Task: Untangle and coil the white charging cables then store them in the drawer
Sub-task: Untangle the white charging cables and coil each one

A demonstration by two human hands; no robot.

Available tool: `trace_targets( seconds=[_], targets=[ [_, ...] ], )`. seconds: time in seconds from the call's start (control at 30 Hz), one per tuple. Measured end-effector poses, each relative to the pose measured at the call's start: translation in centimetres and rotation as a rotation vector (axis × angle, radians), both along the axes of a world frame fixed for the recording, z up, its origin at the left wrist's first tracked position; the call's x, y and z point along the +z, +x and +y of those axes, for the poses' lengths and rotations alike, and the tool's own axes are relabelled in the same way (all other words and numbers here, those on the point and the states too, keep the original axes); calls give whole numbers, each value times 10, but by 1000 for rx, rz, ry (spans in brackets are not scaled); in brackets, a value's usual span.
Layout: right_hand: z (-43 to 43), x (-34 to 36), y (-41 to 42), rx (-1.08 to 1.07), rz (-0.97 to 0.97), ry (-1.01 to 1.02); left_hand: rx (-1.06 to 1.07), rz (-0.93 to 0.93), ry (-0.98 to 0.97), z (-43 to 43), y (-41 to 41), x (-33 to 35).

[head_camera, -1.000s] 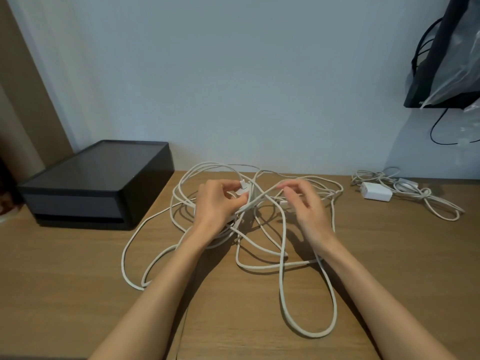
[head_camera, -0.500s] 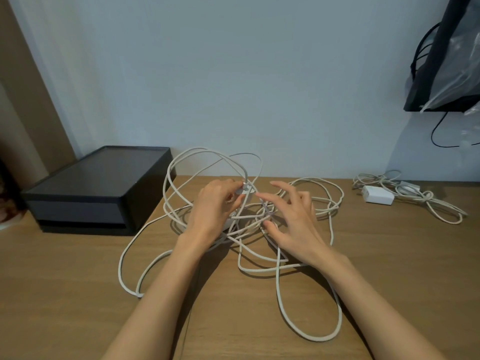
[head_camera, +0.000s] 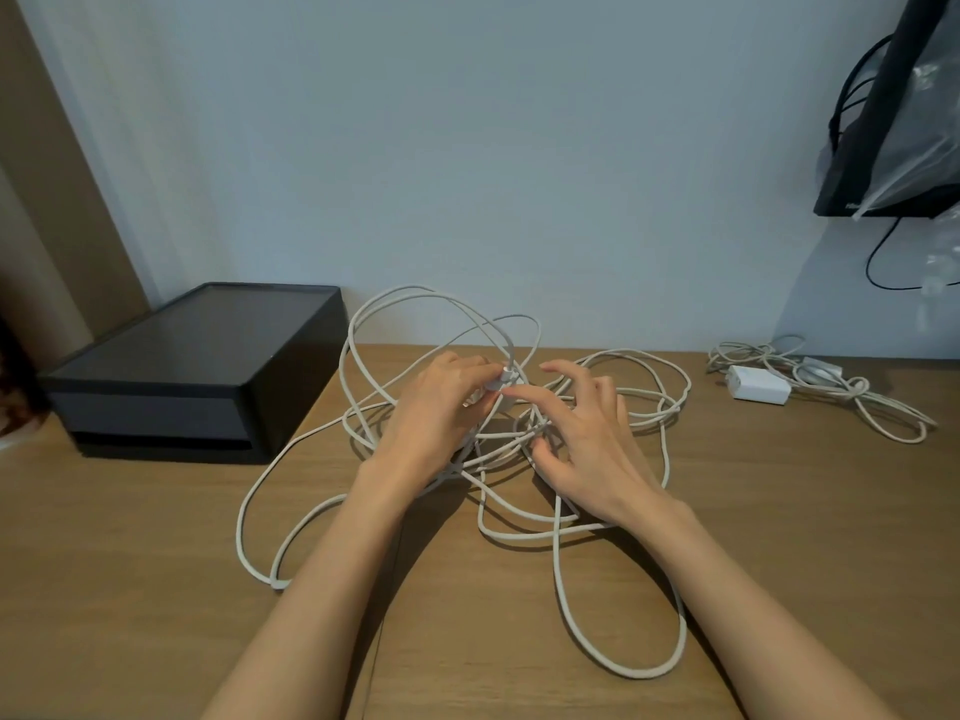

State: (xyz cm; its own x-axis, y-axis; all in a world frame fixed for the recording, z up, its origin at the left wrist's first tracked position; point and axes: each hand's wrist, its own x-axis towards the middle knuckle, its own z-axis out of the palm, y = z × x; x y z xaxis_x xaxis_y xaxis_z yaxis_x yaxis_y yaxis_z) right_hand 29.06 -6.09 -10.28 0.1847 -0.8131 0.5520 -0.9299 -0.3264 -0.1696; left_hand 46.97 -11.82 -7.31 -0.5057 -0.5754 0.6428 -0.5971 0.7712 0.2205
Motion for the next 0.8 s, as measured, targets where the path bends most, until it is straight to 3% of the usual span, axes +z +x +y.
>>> trace_targets(
  seconds=[0.2, 0.33, 0.43, 0.6, 0.7, 0.8],
  targets=[
    [-1, 0, 2, -87, 55, -8, -21, -49, 49, 5, 0, 3],
    [-3, -7, -6, -139, 76, 86, -42, 138, 186, 9, 4, 13],
    [-4, -4, -8, -111, -151, 54, -61, 359, 343, 13, 1, 20],
    [0, 21, 2, 128, -845, 27, -184, 688, 616, 17, -6, 27],
    [2, 33, 3, 196, -915, 90, -265, 702, 672, 19, -7, 28],
    [3, 46, -3, 207, -774, 197, -299, 685, 693, 21, -11, 24]
  ],
)
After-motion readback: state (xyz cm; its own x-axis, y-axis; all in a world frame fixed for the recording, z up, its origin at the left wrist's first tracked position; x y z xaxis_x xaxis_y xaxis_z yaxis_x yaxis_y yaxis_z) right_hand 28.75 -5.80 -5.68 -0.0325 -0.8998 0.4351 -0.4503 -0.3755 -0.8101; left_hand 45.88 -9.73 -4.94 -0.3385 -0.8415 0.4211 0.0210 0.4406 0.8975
